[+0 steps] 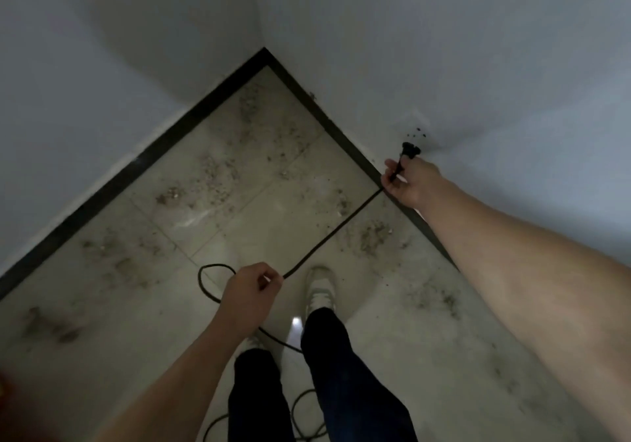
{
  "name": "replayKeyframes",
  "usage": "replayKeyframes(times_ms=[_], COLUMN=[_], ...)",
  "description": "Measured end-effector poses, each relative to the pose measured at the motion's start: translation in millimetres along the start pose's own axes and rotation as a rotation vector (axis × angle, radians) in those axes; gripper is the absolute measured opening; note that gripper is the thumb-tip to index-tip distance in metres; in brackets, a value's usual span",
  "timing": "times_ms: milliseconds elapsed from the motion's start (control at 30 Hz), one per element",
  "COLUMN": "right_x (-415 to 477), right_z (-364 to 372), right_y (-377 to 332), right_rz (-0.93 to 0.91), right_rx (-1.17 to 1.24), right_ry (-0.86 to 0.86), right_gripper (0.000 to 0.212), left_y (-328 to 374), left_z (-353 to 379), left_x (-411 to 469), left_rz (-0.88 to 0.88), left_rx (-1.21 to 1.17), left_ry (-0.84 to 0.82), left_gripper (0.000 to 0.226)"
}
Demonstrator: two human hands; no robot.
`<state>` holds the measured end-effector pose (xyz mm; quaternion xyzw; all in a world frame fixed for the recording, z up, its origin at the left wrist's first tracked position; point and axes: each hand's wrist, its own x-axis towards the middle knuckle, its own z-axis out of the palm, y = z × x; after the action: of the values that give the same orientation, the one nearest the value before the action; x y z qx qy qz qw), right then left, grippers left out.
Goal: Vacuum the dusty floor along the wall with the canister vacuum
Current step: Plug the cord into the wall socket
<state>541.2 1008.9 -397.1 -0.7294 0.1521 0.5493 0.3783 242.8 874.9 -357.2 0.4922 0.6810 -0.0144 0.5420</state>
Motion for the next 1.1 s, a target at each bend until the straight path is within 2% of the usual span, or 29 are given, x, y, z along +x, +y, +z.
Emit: replayKeyframes(times_ms=[200,400,567,700,833,933,1100], right_x=[24.3,25.4,25.8,28.0,26.0,22.6,19.9], right_z=[0.9,5.0,14.1,17.4,14.7,18.2,21.9], right_y=[-2.9,-6.8,-9.9,-19.6,-23.9,-26.1,-25.5], right_rz=[-0.094,-0.075,-0.031,0.008,-0.071,-0.082,-0.089], right_rx=[0.027,0.102,0.245,0.284,0.202,0.187,0.175], right_ry=[-0.015,-0.053,-0.044,-0.025,0.094,0.138,0.151], right_gripper=[0.024,0.019,0.019,0.012,0.027,0.028,0.024], left_y=[6.0,10.5,10.0,11.3,13.9,10.1,-24.4], left_z=[-0.4,-20.4,-30.2,-35.1,-38.3,-40.5,-44.6], left_x=[43.3,62.5,69.7,69.5,67.5,67.2,55.1], left_rz=[0.033,0.046,0.049,0.067,0.094,0.108,0.032], left_rx=[0.049,0.168,0.184,0.162,0.128,0.144,0.377], left_ry=[-0.027,-0.004,-0.025,-0.045,-0.064,-0.067,-0.104], left_gripper=[0.010,0.009,0.012,0.010,0.009,0.015,0.031])
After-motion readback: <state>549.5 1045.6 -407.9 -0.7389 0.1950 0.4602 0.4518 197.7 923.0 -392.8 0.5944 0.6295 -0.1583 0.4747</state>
